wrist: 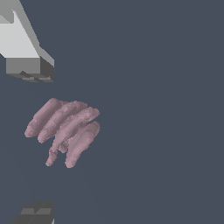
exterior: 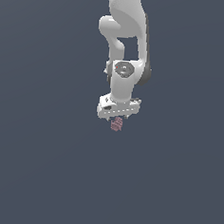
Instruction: Pick up the object and move it to a goal position.
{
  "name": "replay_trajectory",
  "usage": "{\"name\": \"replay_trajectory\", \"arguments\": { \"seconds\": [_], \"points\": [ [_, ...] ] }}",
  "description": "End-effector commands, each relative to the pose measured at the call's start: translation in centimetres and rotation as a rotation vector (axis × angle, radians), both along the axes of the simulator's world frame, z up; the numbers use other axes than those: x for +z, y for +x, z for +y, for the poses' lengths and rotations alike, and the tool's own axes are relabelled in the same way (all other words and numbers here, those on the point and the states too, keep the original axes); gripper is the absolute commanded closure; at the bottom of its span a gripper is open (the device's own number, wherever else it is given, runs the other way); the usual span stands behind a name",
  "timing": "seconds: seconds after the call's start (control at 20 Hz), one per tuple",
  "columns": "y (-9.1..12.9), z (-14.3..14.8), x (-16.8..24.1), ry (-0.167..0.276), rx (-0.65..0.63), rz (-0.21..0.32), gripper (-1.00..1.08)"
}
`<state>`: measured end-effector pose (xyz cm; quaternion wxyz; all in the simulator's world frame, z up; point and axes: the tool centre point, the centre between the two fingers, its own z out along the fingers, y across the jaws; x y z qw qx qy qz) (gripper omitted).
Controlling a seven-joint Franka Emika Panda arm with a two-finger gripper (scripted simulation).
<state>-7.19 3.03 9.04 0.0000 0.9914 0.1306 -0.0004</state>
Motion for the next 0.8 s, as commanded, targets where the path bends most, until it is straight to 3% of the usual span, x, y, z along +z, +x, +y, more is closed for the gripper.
{"name": "replay_trajectory", "arguments": {
  "seconds": [0.0,0.75],
  "points": [
    [0.0,0.0,0.0,0.0,0.0,0.0,-0.92],
    [-0.2,0.1,-4.8,0.0,0.005,-0.001,-0.92]
  ]
}}
